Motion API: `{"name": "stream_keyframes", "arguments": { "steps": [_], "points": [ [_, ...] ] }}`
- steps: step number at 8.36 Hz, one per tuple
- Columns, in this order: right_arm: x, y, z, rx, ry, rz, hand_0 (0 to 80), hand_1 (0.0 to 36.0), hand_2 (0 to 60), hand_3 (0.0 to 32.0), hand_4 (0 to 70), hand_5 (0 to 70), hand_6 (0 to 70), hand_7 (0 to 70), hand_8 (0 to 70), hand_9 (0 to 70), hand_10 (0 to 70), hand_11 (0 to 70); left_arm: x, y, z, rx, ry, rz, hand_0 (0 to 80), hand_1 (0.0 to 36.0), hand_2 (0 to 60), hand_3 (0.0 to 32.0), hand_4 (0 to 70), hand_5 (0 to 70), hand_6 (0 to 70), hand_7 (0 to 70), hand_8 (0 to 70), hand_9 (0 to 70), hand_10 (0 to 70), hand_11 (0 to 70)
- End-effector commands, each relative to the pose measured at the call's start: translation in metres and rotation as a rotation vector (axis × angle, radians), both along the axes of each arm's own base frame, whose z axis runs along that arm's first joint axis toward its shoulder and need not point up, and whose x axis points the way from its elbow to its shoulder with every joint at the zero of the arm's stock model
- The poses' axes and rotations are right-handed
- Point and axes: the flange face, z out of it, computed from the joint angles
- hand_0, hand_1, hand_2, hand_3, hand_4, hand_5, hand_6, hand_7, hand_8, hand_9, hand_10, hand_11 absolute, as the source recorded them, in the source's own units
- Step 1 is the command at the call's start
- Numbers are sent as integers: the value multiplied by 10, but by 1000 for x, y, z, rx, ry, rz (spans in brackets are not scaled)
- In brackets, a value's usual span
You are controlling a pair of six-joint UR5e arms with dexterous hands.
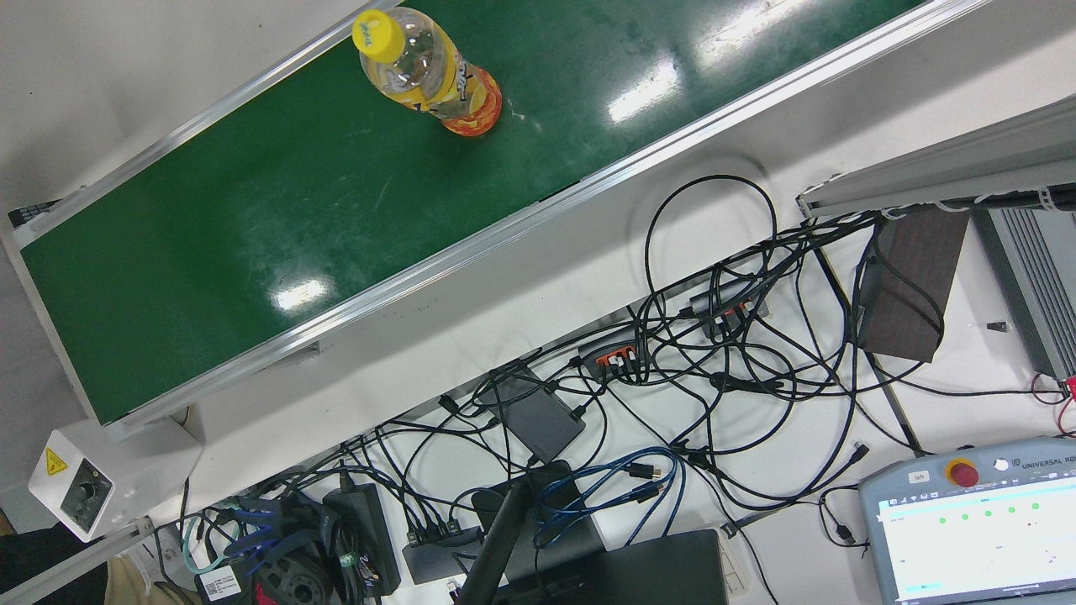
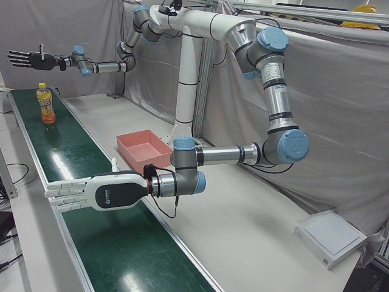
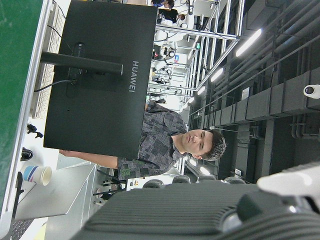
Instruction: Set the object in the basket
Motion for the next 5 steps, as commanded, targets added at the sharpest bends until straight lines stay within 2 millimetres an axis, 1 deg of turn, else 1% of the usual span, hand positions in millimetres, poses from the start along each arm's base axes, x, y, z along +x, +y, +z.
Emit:
{"name": "stream_keyframes", "arguments": {
  "steps": [1, 5],
  "points": [
    [0, 0, 0, 0, 0, 0, 0, 0, 0, 0, 0, 0, 0, 0, 0, 0, 0, 0, 0, 1, -4, 4, 2, 2, 683, 132, 0, 0, 0, 18, 0, 0, 0, 0, 0, 0],
    [0, 0, 0, 0, 0, 0, 0, 0, 0, 0, 0, 0, 0, 0, 0, 0, 0, 0, 1, 1, -4, 3, 0, 1, 696, 134, 0, 0, 0, 10, 0, 0, 0, 0, 0, 0]
  ]
}}
